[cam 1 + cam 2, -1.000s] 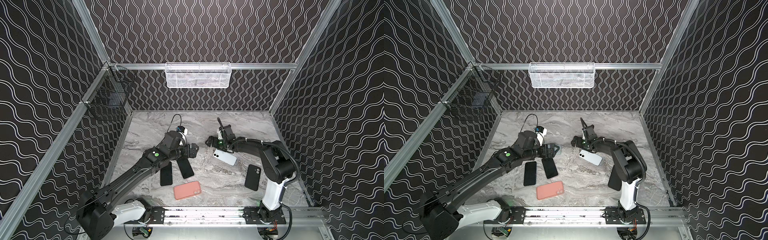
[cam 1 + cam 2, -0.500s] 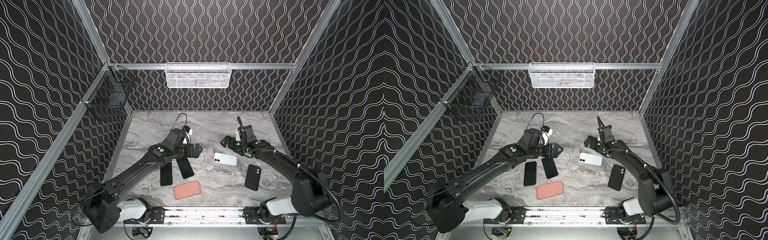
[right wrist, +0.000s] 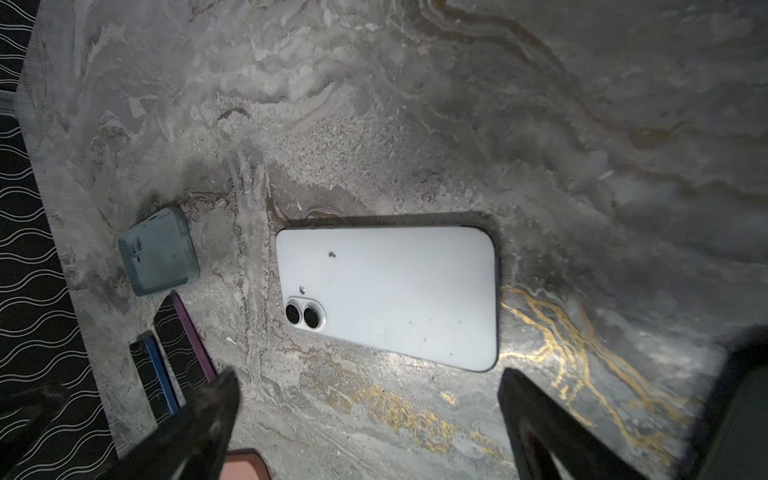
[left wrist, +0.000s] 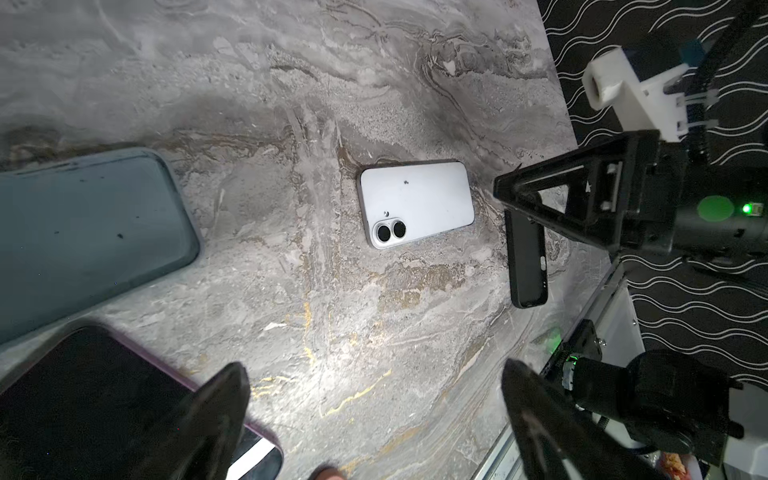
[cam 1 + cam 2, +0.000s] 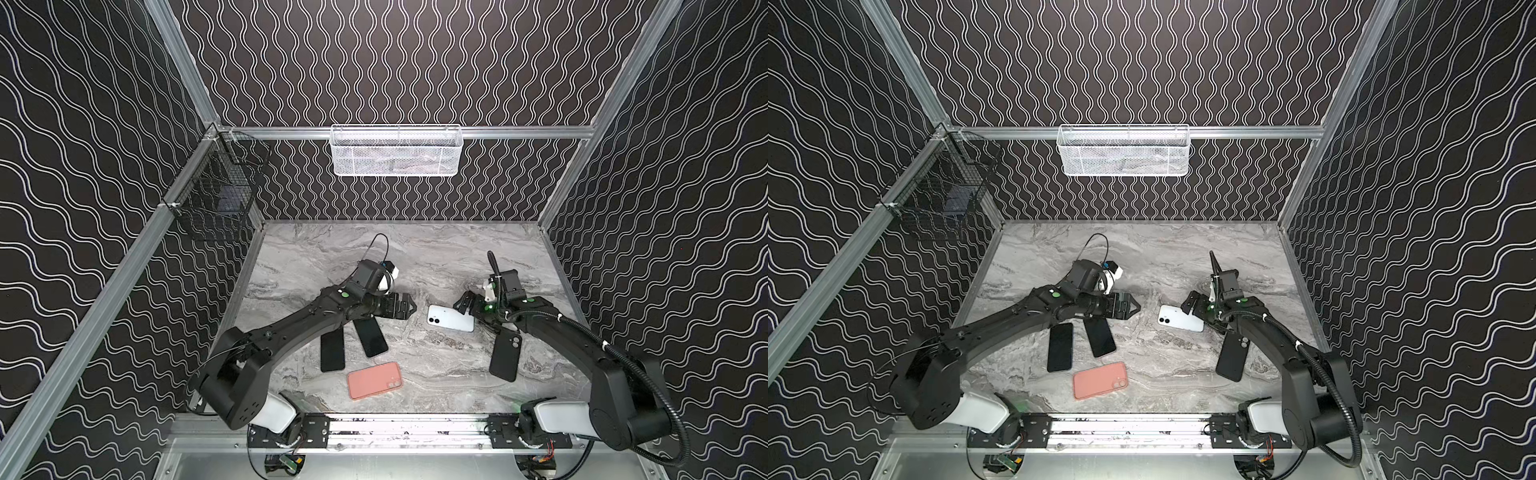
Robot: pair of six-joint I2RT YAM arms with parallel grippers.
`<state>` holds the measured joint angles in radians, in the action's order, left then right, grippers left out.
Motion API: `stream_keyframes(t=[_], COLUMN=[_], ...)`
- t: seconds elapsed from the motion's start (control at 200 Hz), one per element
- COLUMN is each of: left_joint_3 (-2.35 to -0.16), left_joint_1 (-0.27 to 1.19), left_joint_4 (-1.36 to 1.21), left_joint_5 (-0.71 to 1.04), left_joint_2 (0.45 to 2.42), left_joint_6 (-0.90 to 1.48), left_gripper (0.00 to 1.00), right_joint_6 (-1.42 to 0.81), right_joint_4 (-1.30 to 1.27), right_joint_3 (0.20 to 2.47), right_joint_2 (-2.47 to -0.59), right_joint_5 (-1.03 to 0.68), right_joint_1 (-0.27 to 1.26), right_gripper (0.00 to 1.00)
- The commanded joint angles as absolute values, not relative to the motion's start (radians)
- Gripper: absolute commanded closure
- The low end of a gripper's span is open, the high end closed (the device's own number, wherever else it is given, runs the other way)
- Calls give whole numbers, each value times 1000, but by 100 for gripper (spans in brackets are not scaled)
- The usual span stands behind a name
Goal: Put the phone into the phone case
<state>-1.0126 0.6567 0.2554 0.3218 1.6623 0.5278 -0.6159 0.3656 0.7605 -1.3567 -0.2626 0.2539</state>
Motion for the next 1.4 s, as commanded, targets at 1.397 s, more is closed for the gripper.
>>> stream_keyframes(t=[1.397], left_joint_3=[-1127], left_joint_1=[685], left_joint_4=[83], left_joint_5=[598], left_joint_2=[1963], left_joint_6=[634], left_gripper=[1], right_joint_6=[-561], right_joint_4=[237], right_joint_3=[623], right_joint_2=[-1378], right_joint_5=[-456], right_joint_1=[128], right_gripper=[1])
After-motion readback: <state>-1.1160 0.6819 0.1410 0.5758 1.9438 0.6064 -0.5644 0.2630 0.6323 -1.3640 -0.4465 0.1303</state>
